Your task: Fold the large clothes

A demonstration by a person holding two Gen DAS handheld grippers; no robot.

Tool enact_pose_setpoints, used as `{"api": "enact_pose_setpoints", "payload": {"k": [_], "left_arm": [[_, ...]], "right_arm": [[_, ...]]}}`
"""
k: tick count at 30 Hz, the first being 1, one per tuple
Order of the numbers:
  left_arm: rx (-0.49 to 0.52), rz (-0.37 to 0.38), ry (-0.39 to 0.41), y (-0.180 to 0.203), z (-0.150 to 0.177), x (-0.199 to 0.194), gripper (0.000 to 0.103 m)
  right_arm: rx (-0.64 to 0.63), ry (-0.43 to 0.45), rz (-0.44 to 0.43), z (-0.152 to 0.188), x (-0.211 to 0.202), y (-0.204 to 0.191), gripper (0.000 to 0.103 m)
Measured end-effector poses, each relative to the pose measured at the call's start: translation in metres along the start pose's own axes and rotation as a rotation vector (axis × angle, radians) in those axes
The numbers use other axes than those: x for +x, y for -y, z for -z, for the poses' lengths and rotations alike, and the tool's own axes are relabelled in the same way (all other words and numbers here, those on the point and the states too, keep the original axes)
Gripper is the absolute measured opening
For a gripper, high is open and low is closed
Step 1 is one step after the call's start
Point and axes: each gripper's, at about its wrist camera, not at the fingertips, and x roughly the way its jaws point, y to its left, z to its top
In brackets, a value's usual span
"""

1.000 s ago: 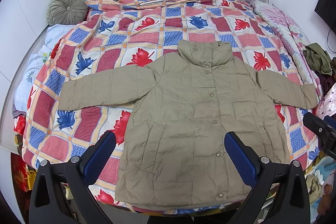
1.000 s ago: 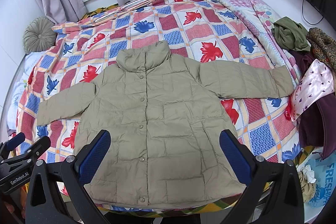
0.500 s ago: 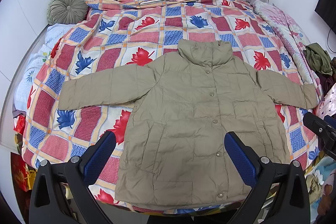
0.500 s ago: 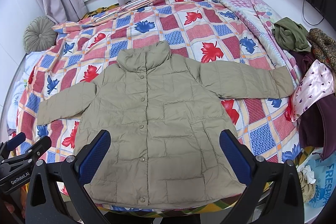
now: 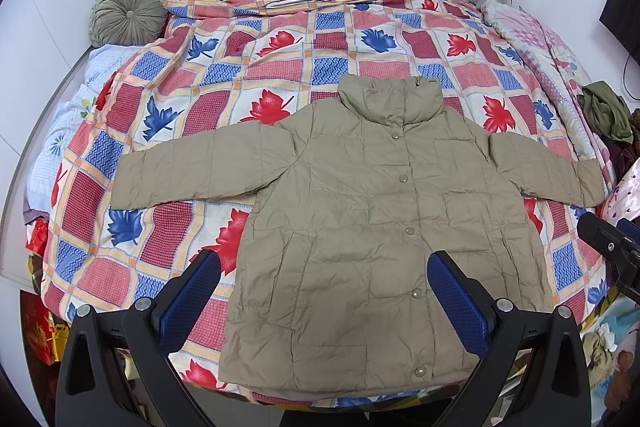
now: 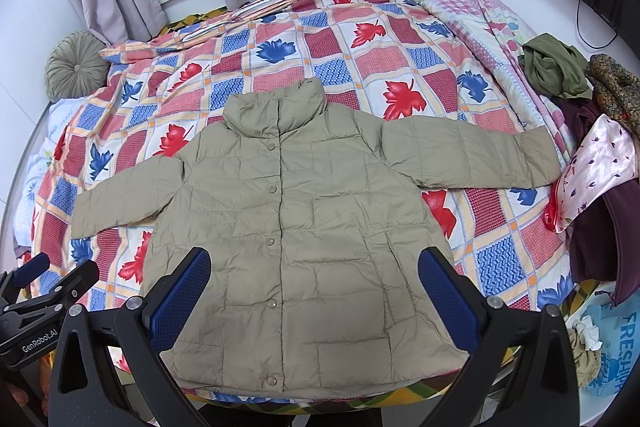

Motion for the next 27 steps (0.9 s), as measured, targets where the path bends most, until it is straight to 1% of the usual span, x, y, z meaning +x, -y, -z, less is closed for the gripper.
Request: {"api": "enact_pose_setpoints", "payload": {"k": [16,17,18,21,27], "left_arm": [[-0.009,0.012,-0.012,-0.002,0.005,-0.004,0.103],[-0.011,0.015,-0.015,-0.005,0.007,-0.003,0.103],[-0.014,0.017,-0.018,-0.006,0.009,-0.004,0.103],[-0.022,0.021,-0.029,-0.014,0.009,0.007,0.103],[-0.041,0.023,-0.050,-0.029,0.011,0.016,0.103]], "right_arm": [[-0.001,-0.013,-0.004,0.001,0.000,-0.002,0.103],[0.000,-0.016,-0.005,0.001,-0.001,-0.004,0.103],[0.000,-0.022,-0.007,0.007,0.001,-0.015,0.103],[0.008,-0.047,-0.019,0.010,0.005,-0.022,0.103],[-0.011,-0.079,-0.031,0.012,0.017,-0.032,0.103]]}}
